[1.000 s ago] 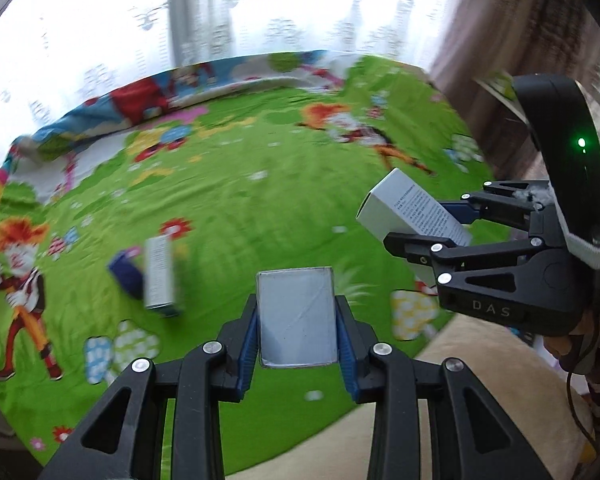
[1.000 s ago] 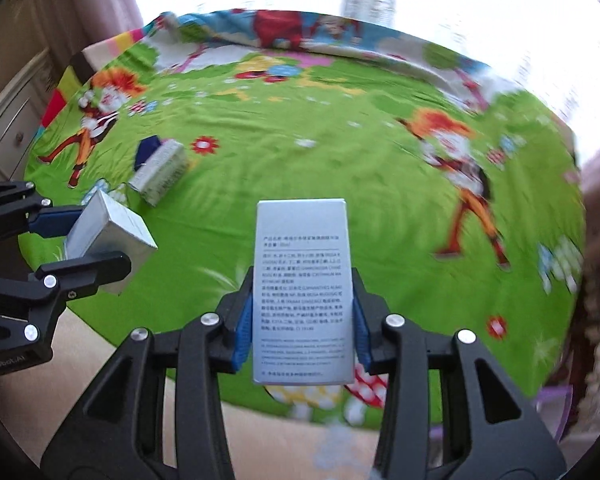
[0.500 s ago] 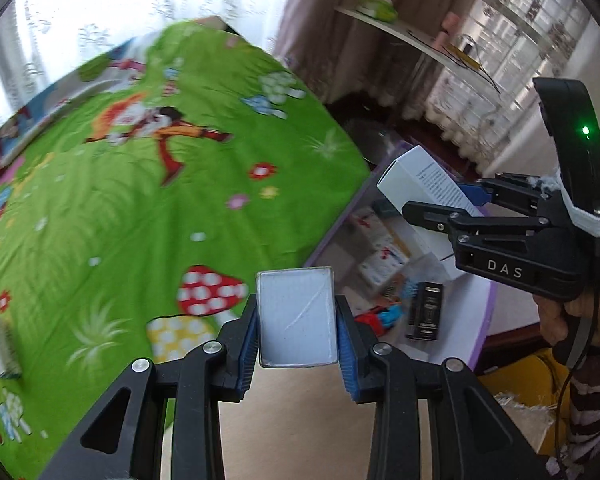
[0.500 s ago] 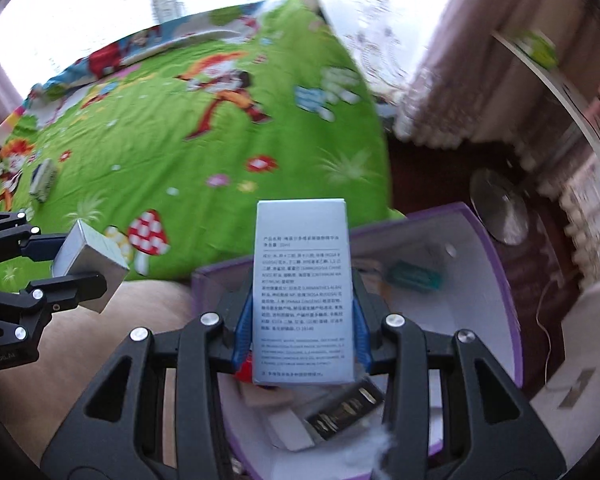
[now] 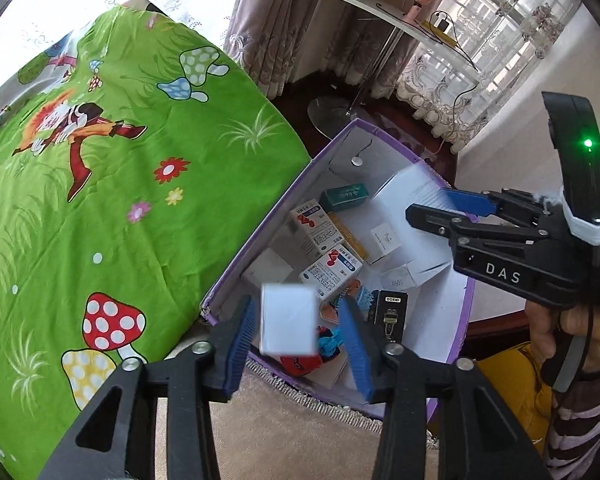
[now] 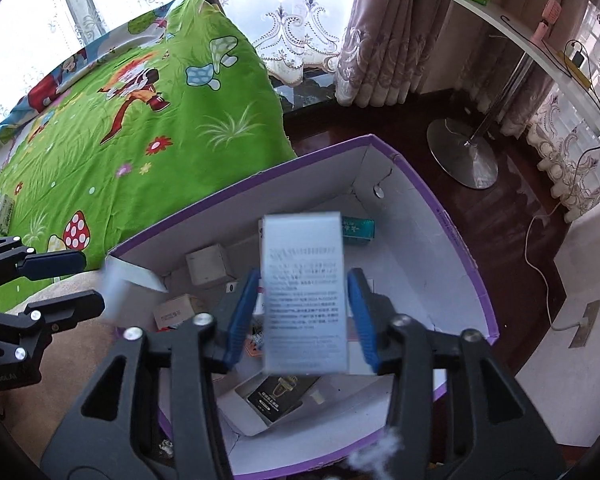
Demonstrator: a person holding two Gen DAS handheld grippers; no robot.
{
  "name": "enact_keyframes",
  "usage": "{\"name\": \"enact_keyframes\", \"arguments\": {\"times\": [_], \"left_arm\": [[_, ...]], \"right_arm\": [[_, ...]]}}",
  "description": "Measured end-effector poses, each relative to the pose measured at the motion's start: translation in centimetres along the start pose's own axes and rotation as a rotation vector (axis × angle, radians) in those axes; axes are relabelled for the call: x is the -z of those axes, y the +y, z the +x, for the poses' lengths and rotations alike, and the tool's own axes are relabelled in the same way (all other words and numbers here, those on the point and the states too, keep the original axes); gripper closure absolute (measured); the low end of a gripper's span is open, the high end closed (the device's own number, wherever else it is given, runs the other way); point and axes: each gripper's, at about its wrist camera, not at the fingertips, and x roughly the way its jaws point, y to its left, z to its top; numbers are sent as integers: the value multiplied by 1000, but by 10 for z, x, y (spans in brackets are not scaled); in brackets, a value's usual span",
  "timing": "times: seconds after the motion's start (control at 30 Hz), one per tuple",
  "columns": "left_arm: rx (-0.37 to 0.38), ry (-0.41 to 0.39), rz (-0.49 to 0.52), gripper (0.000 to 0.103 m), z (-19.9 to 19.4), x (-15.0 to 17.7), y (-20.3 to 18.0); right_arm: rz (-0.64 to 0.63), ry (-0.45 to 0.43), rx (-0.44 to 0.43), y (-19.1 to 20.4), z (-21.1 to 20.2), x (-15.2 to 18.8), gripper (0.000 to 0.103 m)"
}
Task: Organize rigid objects
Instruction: 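Move both grippers back to the last boxes on the bed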
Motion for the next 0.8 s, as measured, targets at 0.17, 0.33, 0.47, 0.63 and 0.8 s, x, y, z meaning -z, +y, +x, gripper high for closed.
{"name": "enact_keyframes", "arguments": {"times": [0.17,0.33,0.47,0.63,0.8], "left_arm": [[6,-11,-23,56,-7,2,7],[-11,-36,-105,56,-26,7,38],[-49,-78,-209,56,-50,16,81],[-148,-139,-372,56,-89,37,153],[-276,-219,-608,56,-137,72,247]], "right_arm": [[-29,2,-11,12,1,-1,37],[-64,2,-31,33,-2,-6,37],[-106,4,-81,60,-3,-13,36],[-191,-6,-146,110,-7,-27,35],[-285,-2,-214,167,-8,-38,33]]}}
